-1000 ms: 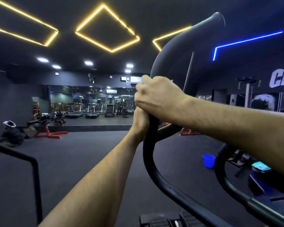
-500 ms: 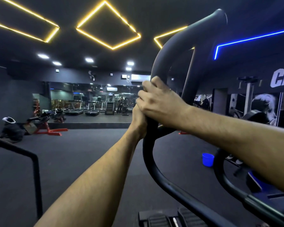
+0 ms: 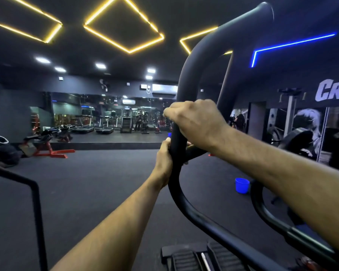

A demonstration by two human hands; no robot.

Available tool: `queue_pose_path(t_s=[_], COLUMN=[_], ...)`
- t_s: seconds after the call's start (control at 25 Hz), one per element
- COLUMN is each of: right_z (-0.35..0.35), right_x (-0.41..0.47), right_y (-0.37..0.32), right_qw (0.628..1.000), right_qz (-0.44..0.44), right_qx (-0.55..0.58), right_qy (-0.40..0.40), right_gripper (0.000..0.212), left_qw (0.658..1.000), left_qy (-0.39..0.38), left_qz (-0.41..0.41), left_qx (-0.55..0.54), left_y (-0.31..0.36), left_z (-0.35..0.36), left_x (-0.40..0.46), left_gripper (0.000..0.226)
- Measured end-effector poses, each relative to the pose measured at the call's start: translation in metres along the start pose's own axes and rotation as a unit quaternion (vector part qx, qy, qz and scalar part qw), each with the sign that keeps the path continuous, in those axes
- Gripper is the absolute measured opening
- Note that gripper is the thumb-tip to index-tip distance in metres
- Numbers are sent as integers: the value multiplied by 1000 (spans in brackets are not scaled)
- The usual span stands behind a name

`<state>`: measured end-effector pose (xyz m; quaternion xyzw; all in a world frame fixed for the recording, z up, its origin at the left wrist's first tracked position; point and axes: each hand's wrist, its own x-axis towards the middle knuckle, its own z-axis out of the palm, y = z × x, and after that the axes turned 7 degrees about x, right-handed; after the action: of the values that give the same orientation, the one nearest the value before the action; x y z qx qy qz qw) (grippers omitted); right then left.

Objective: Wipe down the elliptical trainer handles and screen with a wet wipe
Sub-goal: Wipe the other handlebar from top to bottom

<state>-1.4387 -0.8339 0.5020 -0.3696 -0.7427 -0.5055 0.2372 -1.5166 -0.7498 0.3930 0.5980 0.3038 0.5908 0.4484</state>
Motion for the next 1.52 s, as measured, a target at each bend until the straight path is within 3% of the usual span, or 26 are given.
queue_pose_path(t_s=[0.08,0.24,0.36,0.52,0.72,0.92,1.08,1.24,1.36,1.52], right_z=[16,49,64,79,91,91,74,105,128,131], right_x=[-9,-32,-44,-59,-63,-61,-41,-63,-87,-103], right_y=[-2,-9,-5,-13,-33,-42,-22,-43,-57,-60], right_qw=[999,996,983,965,979,991,997,986,978,954], right_qz=[24,11,33,47,64,41,51,93,109,148], right_qx=[29,76,173,247,174,114,65,137,180,261], right_qy=[-8,-41,49,75,85,-61,-3,-33,-4,-10], right_gripper=[17,32,34,32,29,23,35,27,27,37], left_qw=[999,998,997,997,999,996,996,993,997,999], left_qy=[26,23,16,6,-17,-22,-11,45,26,31], left_qz=[11,35,53,75,-15,-80,-91,-108,-48,-39], left_qx=[17,51,62,20,-31,17,3,-4,58,2], left_y=[2,-4,-5,-10,-23,-46,-71,-84,-96,-102], left_z=[2,2,0,-4,-9,-20,-15,-6,-6,-6], left_x=[0,0,1,3,13,14,4,12,17,15], left_gripper=[32,34,33,27,41,36,53,42,29,34])
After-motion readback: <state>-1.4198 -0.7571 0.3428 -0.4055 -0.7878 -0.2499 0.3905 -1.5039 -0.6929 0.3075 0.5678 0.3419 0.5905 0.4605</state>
